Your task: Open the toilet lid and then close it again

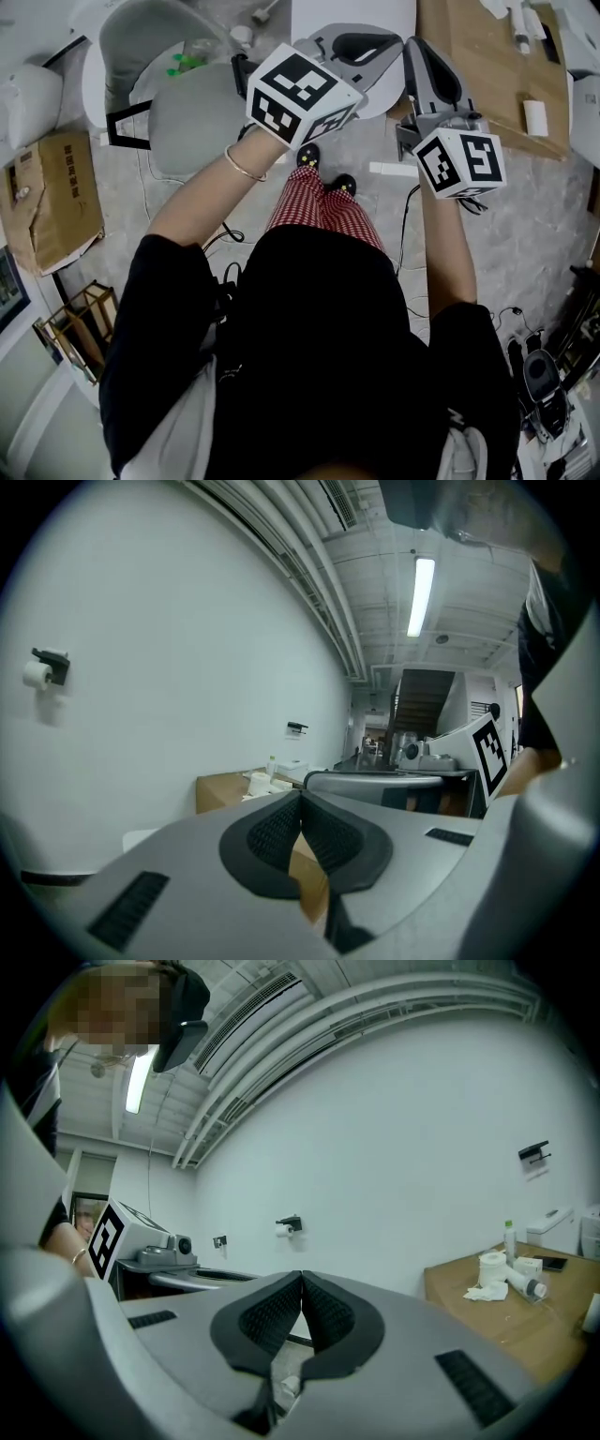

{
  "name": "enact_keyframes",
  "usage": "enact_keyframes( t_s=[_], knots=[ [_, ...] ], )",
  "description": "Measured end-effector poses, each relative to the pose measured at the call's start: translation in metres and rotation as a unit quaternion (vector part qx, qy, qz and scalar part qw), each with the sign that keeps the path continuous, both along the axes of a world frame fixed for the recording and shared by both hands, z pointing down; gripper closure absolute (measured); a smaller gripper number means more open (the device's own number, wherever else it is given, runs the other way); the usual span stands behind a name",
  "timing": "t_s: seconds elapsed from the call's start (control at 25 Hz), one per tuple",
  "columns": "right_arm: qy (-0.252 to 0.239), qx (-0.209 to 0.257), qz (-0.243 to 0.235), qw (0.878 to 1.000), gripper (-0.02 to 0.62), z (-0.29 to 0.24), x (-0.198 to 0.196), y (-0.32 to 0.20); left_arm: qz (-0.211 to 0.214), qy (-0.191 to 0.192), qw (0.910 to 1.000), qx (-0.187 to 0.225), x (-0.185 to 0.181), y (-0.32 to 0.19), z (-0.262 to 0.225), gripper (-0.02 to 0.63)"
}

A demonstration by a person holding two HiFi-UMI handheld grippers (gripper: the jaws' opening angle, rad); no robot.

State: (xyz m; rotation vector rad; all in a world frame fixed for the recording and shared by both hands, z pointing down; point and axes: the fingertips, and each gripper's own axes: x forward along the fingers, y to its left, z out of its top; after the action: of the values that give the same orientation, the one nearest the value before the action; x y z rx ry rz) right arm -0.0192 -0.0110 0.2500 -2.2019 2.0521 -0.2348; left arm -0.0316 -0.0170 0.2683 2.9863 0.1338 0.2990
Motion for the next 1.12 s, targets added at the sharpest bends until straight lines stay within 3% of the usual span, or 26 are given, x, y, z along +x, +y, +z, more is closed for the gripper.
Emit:
enact_keyframes(
  t_s=[0.28, 1.12],
  knots=[
    [-0.007, 0.017, -0.001, 1.0, 0.577, -0.015, 0.002, -0.006, 0.007, 0.003, 0.9998, 0.019, -0.001, -0.004, -0.016, 0.603],
    [0.014, 0.036, -0.033, 0.999, 0.575, -0.059, -0.005, -0.023, 0.015, -0.005, 0.9998, 0.014, -0.006, -0.015, -0.044, 0.603]
  ],
)
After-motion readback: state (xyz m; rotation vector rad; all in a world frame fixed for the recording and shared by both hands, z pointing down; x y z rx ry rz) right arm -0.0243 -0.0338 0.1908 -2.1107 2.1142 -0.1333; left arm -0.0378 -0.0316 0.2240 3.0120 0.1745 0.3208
